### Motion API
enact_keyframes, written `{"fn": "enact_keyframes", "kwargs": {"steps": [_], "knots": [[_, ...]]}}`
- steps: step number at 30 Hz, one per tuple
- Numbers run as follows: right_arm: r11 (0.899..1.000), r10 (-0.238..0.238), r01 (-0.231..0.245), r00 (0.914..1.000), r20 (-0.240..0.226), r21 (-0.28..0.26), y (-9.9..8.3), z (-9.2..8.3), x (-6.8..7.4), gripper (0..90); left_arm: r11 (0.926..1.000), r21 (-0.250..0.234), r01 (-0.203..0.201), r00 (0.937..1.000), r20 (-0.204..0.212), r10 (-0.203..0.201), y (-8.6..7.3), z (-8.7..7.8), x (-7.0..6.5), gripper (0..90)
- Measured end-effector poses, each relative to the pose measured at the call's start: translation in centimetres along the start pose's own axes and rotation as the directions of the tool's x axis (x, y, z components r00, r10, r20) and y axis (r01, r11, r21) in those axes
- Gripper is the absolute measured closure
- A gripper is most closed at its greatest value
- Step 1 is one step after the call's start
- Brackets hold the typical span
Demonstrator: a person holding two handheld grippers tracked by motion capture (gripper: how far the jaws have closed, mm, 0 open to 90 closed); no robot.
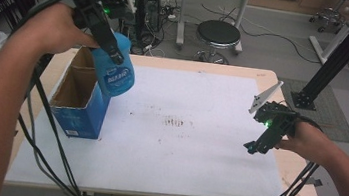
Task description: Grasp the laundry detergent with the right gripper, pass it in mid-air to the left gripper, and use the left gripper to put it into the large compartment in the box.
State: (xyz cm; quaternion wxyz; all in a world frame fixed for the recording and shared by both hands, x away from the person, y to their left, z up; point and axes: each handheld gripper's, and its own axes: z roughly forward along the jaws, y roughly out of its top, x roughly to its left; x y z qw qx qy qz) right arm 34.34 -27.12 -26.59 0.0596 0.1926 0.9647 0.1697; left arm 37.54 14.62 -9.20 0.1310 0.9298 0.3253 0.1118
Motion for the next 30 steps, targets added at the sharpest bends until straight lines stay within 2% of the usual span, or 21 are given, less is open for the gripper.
{"fn": "enact_keyframes", "kwargs": {"steps": [3,6,11,14,20,30], "knots": [[1.0,-0.006,0.006,1.0,0.001,0.003,0.2,0.1,-0.1,1.1,0.9987,-0.006,0.05,0.9987,-0.01,-0.05,-1.1,-0.9,1.0,37.2],[1.0,-0.004,0.004,1.0,0.003,0.001,0.3,0.1,-0.2,1.0,0.9934,-0.026,0.111,0.9938,-0.004,-0.112,-2.2,-1.8,2.1,37.2],[1.0,-0.006,0.006,1.0,0.007,-0.001,0.6,0.2,-0.3,1.0,0.9873,-0.024,0.157,0.9866,-0.041,-0.158,-3.5,-2.4,3.3,37.3],[1.0,-0.007,0.007,0.9999,0.008,0.002,0.7,0.3,-0.4,1.0,0.9816,-0.026,0.189,0.9799,-0.059,-0.191,-4.5,-2.3,4.3,37.4],[1.0,-0.01,0.01,0.9999,0.013,-0.001,0.7,0.4,-0.6,1.1,0.9749,-0.032,0.22,0.9714,-0.083,-0.222,-5.7,-1.7,5.5,37.4],[1.0,0.013,-0.012,0.9998,0.014,-0.006,0.6,0.5,-0.9,1.0,0.9792,-0.01,0.203,0.9765,-0.072,-0.203,-7.2,1.1,6.7,37.5]]}}
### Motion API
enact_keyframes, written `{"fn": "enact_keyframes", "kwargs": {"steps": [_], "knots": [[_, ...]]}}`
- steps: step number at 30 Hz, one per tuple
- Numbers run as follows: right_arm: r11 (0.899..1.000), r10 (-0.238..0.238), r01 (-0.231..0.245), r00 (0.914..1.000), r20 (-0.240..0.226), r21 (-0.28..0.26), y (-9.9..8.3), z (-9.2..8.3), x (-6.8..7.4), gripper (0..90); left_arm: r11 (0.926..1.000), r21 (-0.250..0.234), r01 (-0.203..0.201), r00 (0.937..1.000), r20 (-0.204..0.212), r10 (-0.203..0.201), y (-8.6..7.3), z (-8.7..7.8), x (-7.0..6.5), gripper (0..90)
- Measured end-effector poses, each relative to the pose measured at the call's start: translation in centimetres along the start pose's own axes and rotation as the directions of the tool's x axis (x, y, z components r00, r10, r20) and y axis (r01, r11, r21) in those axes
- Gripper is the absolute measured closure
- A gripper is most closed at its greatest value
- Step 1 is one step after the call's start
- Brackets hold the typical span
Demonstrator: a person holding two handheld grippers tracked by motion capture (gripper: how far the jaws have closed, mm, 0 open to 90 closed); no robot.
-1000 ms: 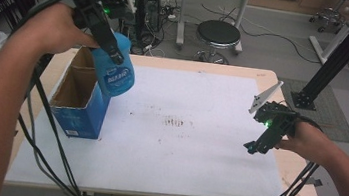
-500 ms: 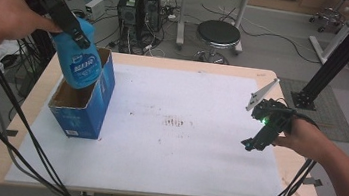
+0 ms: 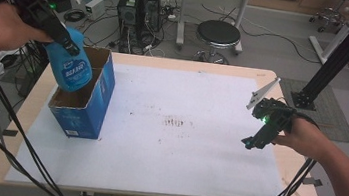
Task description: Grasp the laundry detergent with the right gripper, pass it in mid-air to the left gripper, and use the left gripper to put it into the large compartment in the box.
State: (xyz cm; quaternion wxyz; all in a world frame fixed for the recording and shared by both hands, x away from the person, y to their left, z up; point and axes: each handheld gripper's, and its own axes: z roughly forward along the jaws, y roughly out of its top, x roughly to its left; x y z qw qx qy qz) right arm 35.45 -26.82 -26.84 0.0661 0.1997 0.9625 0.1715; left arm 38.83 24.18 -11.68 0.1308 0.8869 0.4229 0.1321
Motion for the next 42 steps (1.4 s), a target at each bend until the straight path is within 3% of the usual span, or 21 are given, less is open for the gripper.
{"fn": "enact_keyframes", "kwargs": {"steps": [10,22,29,37,40,42], "knots": [[1.0,0.013,-0.013,0.9999,-0.007,0.007,-0.3,0.7,-0.2,1.0,0.9987,0.029,-0.042,0.999,0.019,0.041,-1.4,5.8,0.9,37.5],[1.0,0.022,-0.022,0.9997,-0.01,0.018,-0.5,1.0,-0.5,1.1,0.9924,0.061,-0.107,0.9936,0.042,0.105,-3.1,12.2,1.1,37.5],[0.999,0.028,-0.028,0.9995,-0.012,0.023,-0.4,1.1,-0.5,1.1,0.9878,0.086,-0.13,0.9904,0.058,0.125,-3.7,14.1,1.2,37.5],[0.999,0.034,-0.034,0.9993,-0.011,0.019,-0.6,1.1,-0.7,1.1,0.9846,0.118,-0.129,0.9897,0.078,0.12,-4.4,16.2,1.3,37.5],[0.999,0.038,-0.038,0.9992,-0.01,0.016,-0.7,1.0,-0.7,1.1,0.9883,0.096,-0.118,0.9905,0.083,0.11,-4.5,16.3,1.3,37.5],[0.999,0.038,-0.038,0.9992,-0.009,0.013,-0.7,1.1,-0.7,1.0,0.987,0.101,-0.125,0.9896,0.085,0.116,-4.5,16.4,1.3,37.5]]}}
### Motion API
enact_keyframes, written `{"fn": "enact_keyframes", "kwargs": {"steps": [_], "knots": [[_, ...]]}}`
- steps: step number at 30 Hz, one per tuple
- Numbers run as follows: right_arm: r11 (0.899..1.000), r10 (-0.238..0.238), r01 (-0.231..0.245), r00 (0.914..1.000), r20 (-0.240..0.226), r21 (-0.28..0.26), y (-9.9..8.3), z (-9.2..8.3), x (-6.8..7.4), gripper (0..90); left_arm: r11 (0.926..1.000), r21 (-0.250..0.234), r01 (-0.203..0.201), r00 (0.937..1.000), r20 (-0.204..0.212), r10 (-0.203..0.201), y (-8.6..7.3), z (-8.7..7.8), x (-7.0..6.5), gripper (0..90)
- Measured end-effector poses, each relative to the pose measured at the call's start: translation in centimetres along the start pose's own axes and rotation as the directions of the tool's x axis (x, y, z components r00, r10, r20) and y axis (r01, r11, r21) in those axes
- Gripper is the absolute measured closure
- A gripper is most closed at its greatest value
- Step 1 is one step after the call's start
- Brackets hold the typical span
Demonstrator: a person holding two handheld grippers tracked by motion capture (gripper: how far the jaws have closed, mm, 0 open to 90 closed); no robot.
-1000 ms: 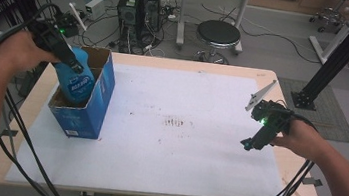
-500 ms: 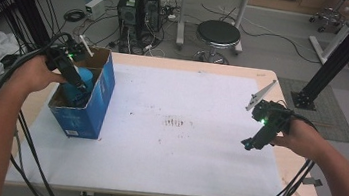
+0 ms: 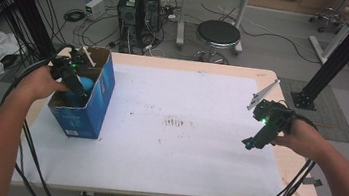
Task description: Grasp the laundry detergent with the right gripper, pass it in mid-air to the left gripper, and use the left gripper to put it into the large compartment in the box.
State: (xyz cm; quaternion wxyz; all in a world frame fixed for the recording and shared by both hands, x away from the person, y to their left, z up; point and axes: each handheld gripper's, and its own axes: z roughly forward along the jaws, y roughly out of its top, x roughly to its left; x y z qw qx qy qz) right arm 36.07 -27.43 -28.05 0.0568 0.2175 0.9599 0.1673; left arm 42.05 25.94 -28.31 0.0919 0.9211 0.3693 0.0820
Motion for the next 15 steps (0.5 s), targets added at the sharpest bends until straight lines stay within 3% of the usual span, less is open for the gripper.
{"fn": "enact_keyframes", "kwargs": {"steps": [6,8,10,15], "knots": [[1.0,-0.004,0.004,1.0,-0.001,0.005,0.2,0.1,0.1,1.0,0.9998,0.013,0.012,0.9999,0.004,-0.012,-0.1,0.0,0.1,37.1],[1.0,-0.006,0.006,1.0,0.0,0.006,0.2,0.1,0.1,1.0,0.9995,-0.006,0.03,0.9995,0.009,-0.029,-0.1,-0.2,0.2,36.4],[1.0,-0.007,0.007,1.0,0.001,0.005,0.2,0.1,0.1,1.0,0.9986,-0.014,0.051,0.9987,0.004,-0.051,-0.2,-0.6,0.3,28.2],[1.0,-0.003,0.003,1.0,0.0,0.002,0.1,-0.1,0.4,1.0,0.9989,-0.025,0.039,0.9992,-0.006,-0.039,-0.4,-1.9,0.3,27.4]]}}
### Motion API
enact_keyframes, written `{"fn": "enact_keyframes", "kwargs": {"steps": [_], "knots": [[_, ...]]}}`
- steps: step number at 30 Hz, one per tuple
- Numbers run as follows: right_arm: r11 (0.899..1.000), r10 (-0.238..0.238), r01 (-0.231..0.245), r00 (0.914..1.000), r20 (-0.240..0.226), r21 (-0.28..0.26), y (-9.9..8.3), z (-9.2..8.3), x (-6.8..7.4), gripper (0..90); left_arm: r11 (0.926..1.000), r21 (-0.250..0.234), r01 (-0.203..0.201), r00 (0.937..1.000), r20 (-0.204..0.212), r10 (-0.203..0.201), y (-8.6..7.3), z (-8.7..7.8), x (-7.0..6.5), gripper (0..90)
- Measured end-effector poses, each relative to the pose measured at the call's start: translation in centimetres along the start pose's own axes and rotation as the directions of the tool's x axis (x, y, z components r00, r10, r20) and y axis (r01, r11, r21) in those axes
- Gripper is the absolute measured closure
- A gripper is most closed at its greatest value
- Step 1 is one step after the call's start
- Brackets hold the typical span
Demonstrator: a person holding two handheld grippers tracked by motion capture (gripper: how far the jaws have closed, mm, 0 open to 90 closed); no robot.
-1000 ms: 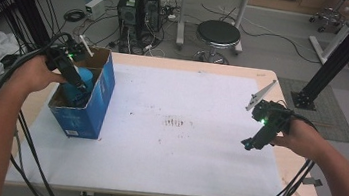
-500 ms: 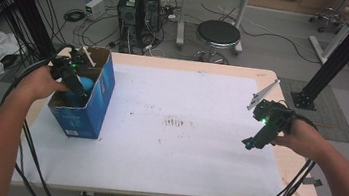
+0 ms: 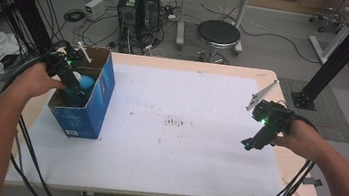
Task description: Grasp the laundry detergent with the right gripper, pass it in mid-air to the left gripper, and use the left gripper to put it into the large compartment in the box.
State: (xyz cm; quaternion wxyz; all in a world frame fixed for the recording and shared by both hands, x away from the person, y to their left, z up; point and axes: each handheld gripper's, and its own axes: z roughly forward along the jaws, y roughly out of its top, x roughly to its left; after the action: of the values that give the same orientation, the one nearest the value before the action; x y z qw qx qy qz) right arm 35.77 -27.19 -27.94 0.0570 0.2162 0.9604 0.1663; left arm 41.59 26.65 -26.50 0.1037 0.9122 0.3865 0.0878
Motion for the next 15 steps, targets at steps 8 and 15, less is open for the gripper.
{"fn": "enact_keyframes", "kwargs": {"steps": [8,15], "knots": [[1.0,-0.007,0.007,1.0,0.006,-0.01,0.1,-0.3,0.3,1.1,0.9988,-0.048,0.013,0.9996,-0.024,-0.014,-0.1,-2.8,-0.1,24.7],[1.0,-0.012,0.012,0.9999,0.01,-0.021,0.3,-0.8,0.6,1.1,0.9943,-0.106,0.012,0.9992,-0.037,-0.016,0.3,-5.6,-0.7,24.7]]}}
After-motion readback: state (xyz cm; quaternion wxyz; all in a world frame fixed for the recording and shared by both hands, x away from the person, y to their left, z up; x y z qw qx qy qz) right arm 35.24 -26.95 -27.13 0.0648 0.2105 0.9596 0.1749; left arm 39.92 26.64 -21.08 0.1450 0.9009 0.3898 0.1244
